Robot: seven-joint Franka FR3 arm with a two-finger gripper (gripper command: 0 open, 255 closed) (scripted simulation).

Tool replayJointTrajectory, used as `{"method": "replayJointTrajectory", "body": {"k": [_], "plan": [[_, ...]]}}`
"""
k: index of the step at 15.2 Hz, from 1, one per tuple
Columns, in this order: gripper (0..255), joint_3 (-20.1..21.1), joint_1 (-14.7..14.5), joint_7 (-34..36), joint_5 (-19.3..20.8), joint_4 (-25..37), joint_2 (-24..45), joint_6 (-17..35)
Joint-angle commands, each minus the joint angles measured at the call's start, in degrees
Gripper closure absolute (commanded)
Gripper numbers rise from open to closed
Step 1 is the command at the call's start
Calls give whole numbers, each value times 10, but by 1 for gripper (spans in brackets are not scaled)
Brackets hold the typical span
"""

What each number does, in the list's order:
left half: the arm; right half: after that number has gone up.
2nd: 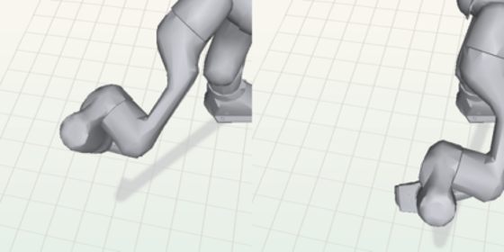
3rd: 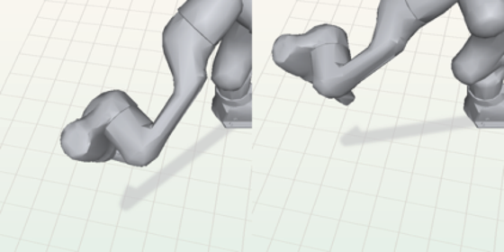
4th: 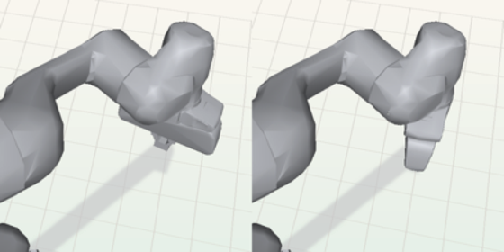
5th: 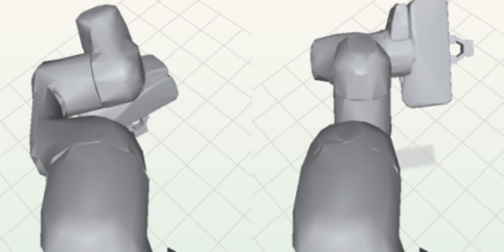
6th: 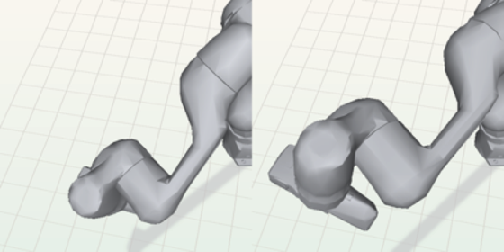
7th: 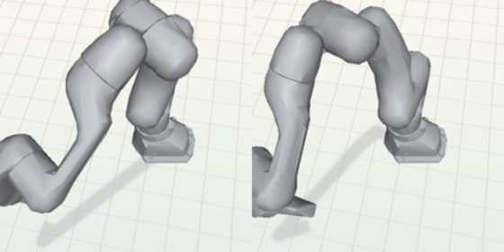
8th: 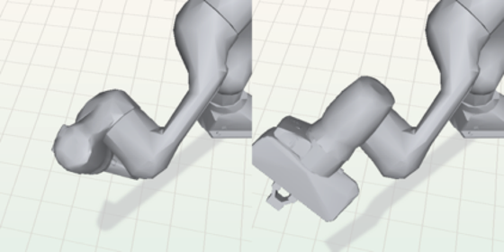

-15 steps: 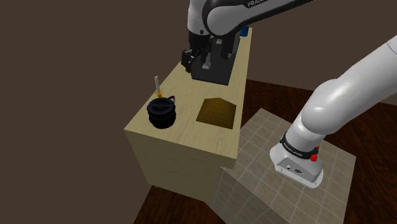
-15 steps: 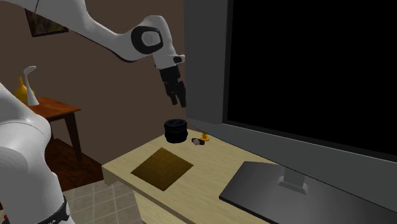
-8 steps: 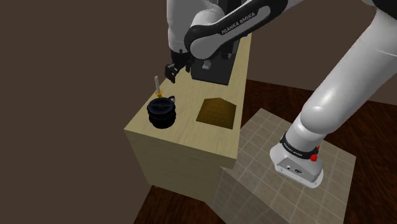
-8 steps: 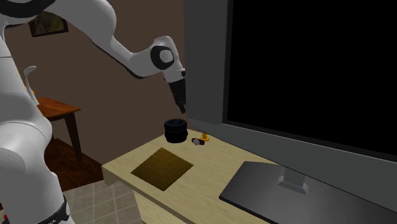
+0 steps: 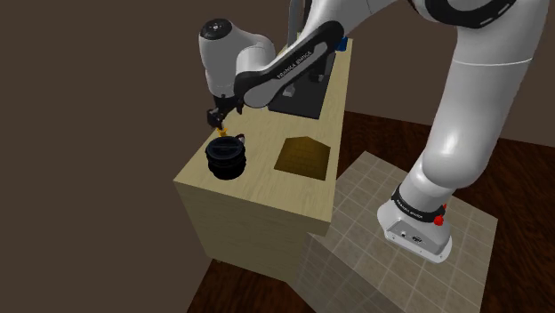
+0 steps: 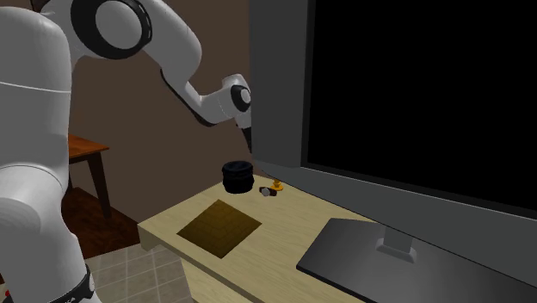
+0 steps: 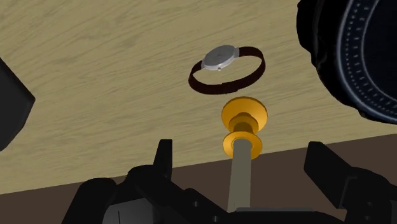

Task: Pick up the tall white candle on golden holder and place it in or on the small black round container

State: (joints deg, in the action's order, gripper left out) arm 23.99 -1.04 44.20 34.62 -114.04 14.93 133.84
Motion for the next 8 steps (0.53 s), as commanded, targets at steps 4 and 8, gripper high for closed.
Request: {"method": "replayJointTrajectory", "body": {"k": [4, 8], "plan": [[0, -19, -28, 38, 58, 63, 76, -2], [0, -29, -29, 47, 74, 68, 99, 14]]}}
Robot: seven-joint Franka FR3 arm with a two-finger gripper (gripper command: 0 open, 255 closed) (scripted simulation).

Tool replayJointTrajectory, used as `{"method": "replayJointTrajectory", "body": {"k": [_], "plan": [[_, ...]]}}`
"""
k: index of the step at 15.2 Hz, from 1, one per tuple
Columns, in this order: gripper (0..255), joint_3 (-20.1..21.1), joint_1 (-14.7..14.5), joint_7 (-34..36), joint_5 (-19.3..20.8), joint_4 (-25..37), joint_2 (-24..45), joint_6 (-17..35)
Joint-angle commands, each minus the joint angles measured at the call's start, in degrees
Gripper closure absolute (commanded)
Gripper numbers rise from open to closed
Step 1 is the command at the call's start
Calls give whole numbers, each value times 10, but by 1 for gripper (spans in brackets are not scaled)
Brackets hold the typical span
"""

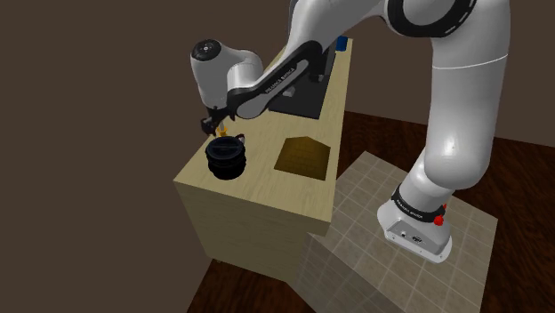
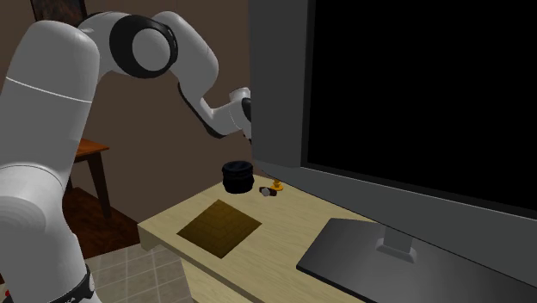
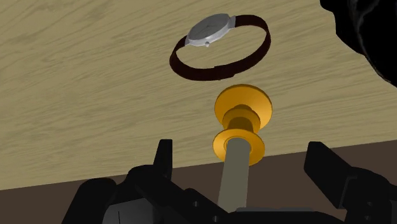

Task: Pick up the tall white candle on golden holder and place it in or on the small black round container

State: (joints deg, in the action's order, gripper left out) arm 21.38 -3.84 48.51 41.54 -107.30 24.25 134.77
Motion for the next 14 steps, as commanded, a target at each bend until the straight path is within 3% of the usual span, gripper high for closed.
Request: {"method": "replayJointTrajectory", "body": {"k": [1, 10, 11, 14], "plan": [[0, -5, -2, 6, 9, 2, 12, 9], [0, -9, -2, 10, 16, 5, 21, 15], [255, -9, -2, 10, 16, 5, 21, 15], [255, -9, -2, 10, 16, 5, 21, 15]]}}
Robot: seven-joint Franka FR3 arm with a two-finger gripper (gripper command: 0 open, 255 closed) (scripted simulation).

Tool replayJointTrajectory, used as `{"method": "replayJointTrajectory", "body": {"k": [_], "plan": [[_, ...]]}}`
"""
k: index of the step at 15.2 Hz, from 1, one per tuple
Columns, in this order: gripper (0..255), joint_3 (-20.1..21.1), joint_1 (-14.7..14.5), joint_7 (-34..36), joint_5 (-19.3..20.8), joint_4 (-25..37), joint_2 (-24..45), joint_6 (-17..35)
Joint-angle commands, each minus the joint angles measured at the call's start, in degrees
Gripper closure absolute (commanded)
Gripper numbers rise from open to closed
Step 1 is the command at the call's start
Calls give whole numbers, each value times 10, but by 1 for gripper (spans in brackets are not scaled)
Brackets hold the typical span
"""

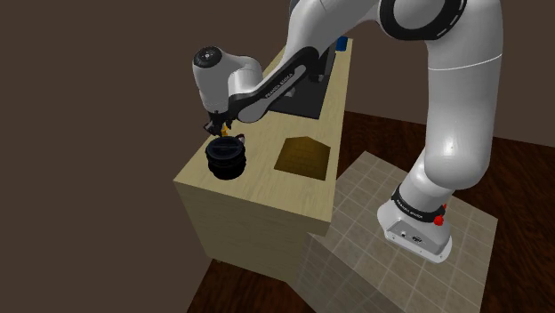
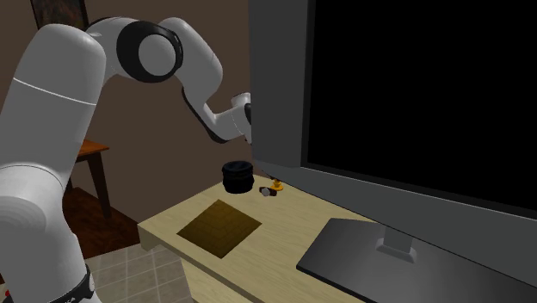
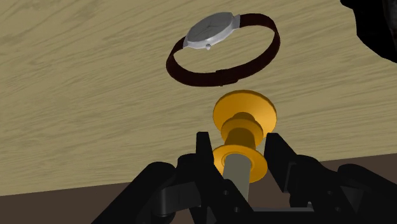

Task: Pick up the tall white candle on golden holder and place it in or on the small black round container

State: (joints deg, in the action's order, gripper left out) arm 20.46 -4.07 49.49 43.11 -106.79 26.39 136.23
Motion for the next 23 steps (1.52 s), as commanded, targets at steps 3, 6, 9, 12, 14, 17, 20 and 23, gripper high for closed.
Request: {"method": "replayJointTrajectory", "body": {"k": [3, 6, 9, 12, 14, 17, 20, 23], "plan": [[255, 0, 0, 0, 0, 0, 0, 0], [255, 0, 0, 0, 0, 0, 0, 0], [255, 7, 4, -14, -14, 2, -14, -13], [255, 13, 8, -27, -27, 5, -28, -26], [255, 17, 11, -36, -36, 8, -36, -36], [255, 22, 14, -49, -49, 13, -49, -50], [255, 27, 17, -62, -61, 20, -61, -64], [255, 31, 19, -74, -73, 27, -71, -80]]}}
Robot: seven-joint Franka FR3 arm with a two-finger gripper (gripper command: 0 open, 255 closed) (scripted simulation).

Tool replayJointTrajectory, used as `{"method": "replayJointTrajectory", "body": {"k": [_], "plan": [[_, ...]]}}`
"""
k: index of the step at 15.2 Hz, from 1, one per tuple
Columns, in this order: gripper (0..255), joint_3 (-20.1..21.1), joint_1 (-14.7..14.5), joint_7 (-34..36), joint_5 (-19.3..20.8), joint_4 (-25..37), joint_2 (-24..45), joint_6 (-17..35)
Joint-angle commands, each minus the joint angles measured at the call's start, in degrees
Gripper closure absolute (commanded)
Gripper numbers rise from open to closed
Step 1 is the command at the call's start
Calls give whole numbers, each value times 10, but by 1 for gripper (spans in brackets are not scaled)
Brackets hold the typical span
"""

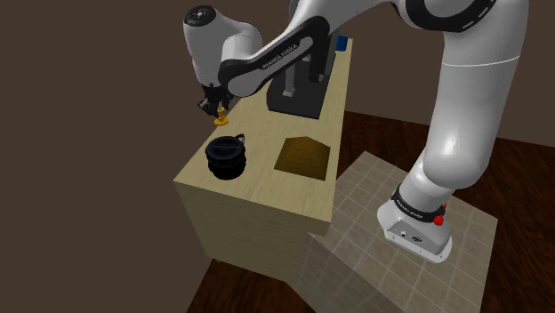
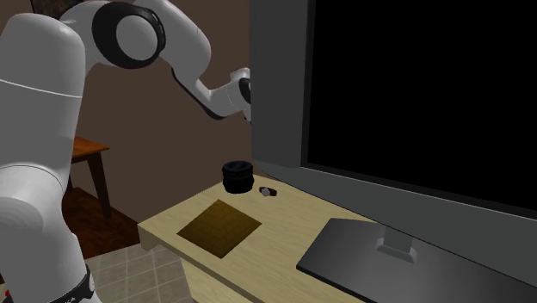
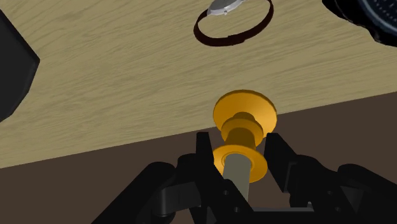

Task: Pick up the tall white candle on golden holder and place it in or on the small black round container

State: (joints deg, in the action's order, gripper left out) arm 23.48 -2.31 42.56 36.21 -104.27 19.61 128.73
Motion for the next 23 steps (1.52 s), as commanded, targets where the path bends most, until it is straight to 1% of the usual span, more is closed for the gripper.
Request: {"method": "replayJointTrajectory", "body": {"k": [1, 16, 23], "plan": [[255, 3, 2, -9, -8, 5, -7, -10], [255, 17, 8, -64, -55, 63, -46, -92], [255, 48, -19, 8, -73, -53, -128, -76]]}}
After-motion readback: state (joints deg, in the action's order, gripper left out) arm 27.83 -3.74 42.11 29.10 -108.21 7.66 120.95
